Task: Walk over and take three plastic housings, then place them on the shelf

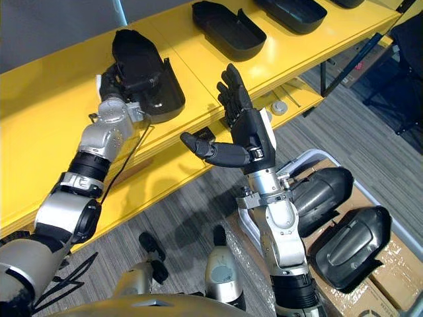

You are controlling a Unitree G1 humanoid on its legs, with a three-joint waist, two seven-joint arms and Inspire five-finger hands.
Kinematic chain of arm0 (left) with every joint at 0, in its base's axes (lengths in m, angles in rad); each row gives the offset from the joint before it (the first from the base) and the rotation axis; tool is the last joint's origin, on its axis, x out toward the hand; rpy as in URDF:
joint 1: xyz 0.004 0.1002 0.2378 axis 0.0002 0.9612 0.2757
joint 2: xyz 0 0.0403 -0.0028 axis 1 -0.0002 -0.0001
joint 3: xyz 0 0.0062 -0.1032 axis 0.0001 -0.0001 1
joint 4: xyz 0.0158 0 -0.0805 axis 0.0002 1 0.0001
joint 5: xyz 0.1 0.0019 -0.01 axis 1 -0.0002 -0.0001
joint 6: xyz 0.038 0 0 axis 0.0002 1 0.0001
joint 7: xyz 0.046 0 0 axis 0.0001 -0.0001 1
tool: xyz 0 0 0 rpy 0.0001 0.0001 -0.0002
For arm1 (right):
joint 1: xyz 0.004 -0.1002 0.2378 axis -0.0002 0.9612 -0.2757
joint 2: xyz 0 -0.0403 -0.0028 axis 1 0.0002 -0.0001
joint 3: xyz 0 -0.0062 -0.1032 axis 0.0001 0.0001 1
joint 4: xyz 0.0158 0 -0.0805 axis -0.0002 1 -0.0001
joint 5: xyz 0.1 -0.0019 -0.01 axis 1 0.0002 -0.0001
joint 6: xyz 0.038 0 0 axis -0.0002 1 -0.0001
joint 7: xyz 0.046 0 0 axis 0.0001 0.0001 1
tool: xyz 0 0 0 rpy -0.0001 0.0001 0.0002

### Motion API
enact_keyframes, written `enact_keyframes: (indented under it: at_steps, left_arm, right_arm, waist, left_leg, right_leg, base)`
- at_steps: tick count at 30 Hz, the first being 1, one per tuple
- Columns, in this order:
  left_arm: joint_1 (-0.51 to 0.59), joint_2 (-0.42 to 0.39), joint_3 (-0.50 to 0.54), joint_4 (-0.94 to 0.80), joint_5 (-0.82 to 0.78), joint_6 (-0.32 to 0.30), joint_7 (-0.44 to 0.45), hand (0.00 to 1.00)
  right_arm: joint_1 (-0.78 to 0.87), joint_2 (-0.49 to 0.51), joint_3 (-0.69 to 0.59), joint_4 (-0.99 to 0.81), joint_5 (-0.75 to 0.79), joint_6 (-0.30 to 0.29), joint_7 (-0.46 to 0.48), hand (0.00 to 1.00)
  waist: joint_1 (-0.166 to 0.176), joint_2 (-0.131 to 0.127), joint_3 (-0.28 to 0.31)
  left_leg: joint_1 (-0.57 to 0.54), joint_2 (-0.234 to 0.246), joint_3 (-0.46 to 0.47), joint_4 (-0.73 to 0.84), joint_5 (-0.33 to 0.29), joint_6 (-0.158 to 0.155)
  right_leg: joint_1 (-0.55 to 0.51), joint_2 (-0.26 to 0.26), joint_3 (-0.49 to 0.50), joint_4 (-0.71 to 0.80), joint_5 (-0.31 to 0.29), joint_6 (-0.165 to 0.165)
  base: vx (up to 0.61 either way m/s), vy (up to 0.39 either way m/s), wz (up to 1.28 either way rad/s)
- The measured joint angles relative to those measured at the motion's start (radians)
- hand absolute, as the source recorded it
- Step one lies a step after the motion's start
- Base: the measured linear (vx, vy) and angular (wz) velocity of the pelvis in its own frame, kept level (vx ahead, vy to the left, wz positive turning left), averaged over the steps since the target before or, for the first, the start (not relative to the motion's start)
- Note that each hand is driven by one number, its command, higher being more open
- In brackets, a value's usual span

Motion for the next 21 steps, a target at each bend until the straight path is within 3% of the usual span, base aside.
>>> enact_keyframes:
  at_steps: [5, 13, 17, 21]
  left_arm:
    - [0.0, 0.123, 0.003, 0.039, 0.186, 0.087, -0.014, 1.0]
    - [-0.003, 0.164, 0.026, 0.038, 0.225, 0.143, -0.023, 1.0]
    - [-0.003, 0.165, 0.027, 0.038, 0.217, 0.108, -0.028, 1.0]
    - [-0.003, 0.165, 0.021, 0.02, 0.17, -0.001, -0.021, 1.0]
  right_arm:
    - [0.04, -0.001, 0.0, -0.028, 0.034, 0.001, 0.008, 1.0]
    - [0.099, 0.002, 0.055, -0.027, 0.045, 0.001, 0.036, 1.0]
    - [0.152, 0.002, 0.062, -0.023, 0.045, 0.001, 0.059, 1.0]
    - [0.169, 0.002, 0.068, -0.009, 0.045, 0.0, 0.076, 1.0]
  waist:
    - [-0.009, 0.004, 0.0]
    - [-0.024, 0.009, 0.001]
    - [-0.025, 0.022, 0.003]
    - [-0.025, 0.026, 0.001]
  left_leg:
    - [0.014, -0.004, 0.012, 0.004, 0.016, 0.014]
    - [0.041, -0.013, 0.012, 0.004, 0.018, 0.028]
    - [0.046, -0.013, 0.012, 0.004, 0.017, 0.028]
    - [0.054, -0.013, 0.008, 0.003, 0.017, 0.028]
  right_leg:
    - [0.003, 0.0, 0.018, 0.008, 0.008, 0.009]
    - [0.027, -0.002, 0.016, 0.018, -0.003, -0.016]
    - [0.032, -0.002, 0.015, 0.02, -0.007, -0.019]
    - [0.043, -0.002, 0.012, 0.02, -0.009, -0.021]
  base:
    - [0.05, 0.008, -0.08]
    - [0.06, 0.008, 0.0]
    - [0.0, 0.0, 0.0]
    - [0.0, 0.0, 0.0]
